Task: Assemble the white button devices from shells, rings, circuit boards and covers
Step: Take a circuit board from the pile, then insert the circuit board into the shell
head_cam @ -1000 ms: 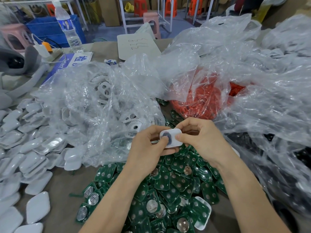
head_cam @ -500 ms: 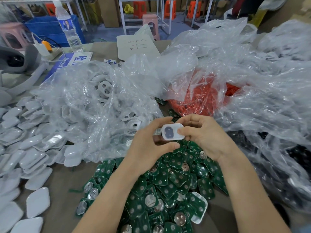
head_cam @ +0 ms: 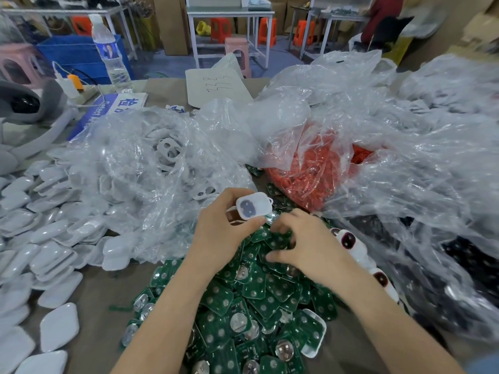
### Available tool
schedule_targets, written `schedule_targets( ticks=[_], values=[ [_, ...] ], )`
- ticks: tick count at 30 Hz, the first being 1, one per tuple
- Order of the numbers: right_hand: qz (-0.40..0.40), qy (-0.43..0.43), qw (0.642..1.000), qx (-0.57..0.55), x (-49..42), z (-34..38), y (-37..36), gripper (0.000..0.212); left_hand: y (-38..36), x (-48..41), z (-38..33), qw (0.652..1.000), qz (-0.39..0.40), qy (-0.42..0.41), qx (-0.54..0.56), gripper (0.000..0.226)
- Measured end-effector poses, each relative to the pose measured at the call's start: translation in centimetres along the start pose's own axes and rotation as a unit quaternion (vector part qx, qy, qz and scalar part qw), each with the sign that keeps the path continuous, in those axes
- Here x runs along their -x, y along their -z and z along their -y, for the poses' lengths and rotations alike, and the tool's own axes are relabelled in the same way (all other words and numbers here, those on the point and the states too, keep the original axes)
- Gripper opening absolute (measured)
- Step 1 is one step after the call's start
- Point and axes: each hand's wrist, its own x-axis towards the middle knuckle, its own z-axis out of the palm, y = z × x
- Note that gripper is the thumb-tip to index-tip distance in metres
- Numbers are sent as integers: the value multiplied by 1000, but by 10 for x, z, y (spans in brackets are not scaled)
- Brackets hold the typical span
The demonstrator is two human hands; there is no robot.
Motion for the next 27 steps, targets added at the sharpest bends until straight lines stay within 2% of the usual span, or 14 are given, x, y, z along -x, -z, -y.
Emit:
schedule_targets(
  ticks=[3,5,7,9,12,15,19,23,27],
  values=[
    [-57,30,996,66,1,0,-5,27,0,0,1,1000,1,0,5,38],
    [-89,46,994,50,3,-5,1,15,0,0,2,1000,3,4,5,39],
    [-118,19,993,-26,5,-13,11,11,0,0,3,1000,4,7,2,39],
    [-137,-24,979,-149,4,-22,23,16,0,0,4,1000,6,9,0,39],
    [-141,-52,922,-357,3,-27,42,20,0,1,4,1000,17,5,-4,39],
    [-89,-23,889,-449,1,-23,52,28,-1,1,3,1000,26,6,-5,40],
    [-41,4,895,-445,-8,-16,56,38,-2,2,3,999,36,3,0,41],
    [-8,10,922,-388,-17,-7,47,34,-3,2,3,999,42,-5,1,42],
    [17,7,930,-367,-20,-4,46,28,-3,2,3,999,47,-5,3,41]
  ],
)
